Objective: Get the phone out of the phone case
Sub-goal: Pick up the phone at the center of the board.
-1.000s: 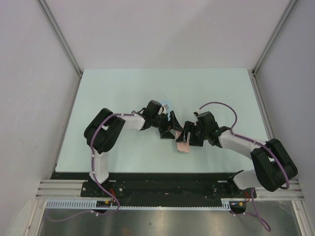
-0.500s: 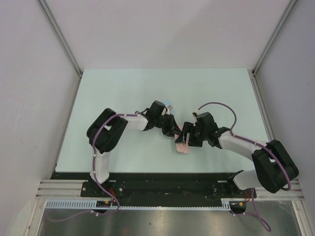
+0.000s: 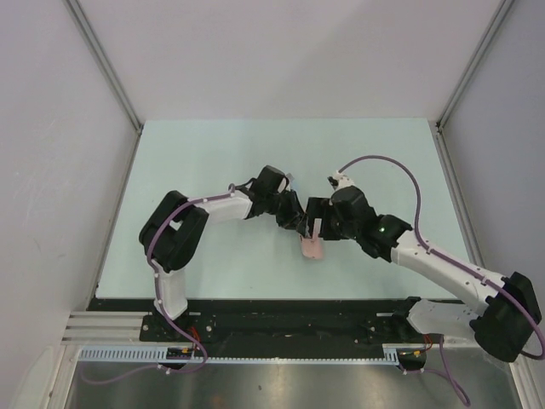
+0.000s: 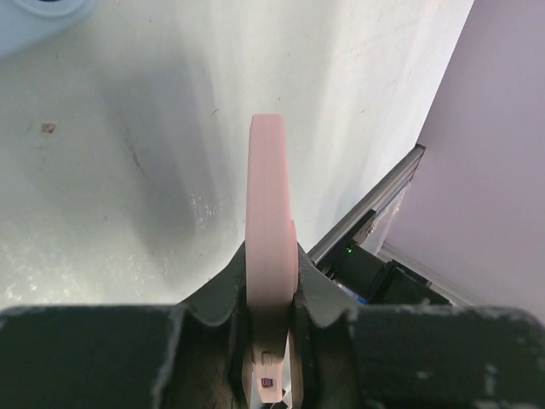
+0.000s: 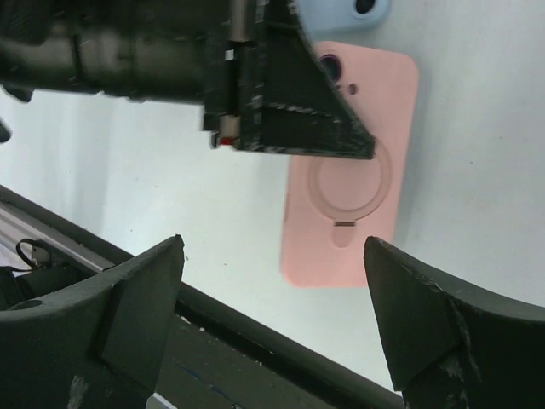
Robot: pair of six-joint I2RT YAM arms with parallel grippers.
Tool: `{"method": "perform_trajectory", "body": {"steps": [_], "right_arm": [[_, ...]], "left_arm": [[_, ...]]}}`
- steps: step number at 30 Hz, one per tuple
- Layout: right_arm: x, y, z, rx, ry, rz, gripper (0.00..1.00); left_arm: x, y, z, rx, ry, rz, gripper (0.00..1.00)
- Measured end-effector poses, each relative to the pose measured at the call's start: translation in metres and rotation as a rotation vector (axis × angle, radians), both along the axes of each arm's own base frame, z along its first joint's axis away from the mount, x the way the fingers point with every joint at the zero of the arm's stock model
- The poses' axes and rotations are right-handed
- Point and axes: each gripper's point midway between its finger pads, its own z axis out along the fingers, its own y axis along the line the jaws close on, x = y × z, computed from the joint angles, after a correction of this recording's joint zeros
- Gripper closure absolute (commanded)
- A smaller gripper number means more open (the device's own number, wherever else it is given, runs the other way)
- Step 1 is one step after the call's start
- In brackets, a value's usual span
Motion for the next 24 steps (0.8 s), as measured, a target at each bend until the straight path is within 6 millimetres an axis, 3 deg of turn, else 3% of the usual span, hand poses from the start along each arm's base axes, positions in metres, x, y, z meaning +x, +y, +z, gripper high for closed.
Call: {"method": "perform_trajectory", "body": {"steps": [2, 5, 11, 17, 20, 21, 23, 24], "right_arm": [[-0.003, 0.01, 0.013, -0.036, -0.063, 0.009, 0.1], [-0.011, 0.023, 0.014, -0.128, -0.134, 0.015, 0.09], [-0.016, 0.032, -0.026, -0.406, -0.213, 0.003, 0.1], [-0.014, 0.03, -0.062, -0.628, -0.265, 0.023, 0.28], [-0.01, 0.037, -0.066, -0.669, -0.286, 0.034, 0.4], [-0.009, 0.039, -0.066, -0.678, -0.292, 0.035, 0.53], [-0.005, 0.043, -0.066, -0.693, -0.305, 0.033, 0.7], [-0.004, 0.046, -0.067, -0.691, -0.304, 0.035, 0.85]], "left_arm": [[0.003, 0.003, 0.004, 0.019, -0.003, 0.022, 1.0], [0.004, 0.011, 0.003, 0.074, 0.013, 0.071, 1.0], [0.001, 0.033, -0.01, 0.22, 0.072, 0.155, 1.0], [0.002, 0.045, -0.006, 0.318, 0.108, 0.191, 1.0], [0.003, 0.048, 0.0, 0.34, 0.112, 0.198, 1.0], [0.003, 0.048, 0.0, 0.343, 0.113, 0.199, 1.0], [0.001, 0.052, -0.002, 0.362, 0.121, 0.201, 1.0], [0.0, 0.053, -0.003, 0.368, 0.125, 0.208, 1.0]]}}
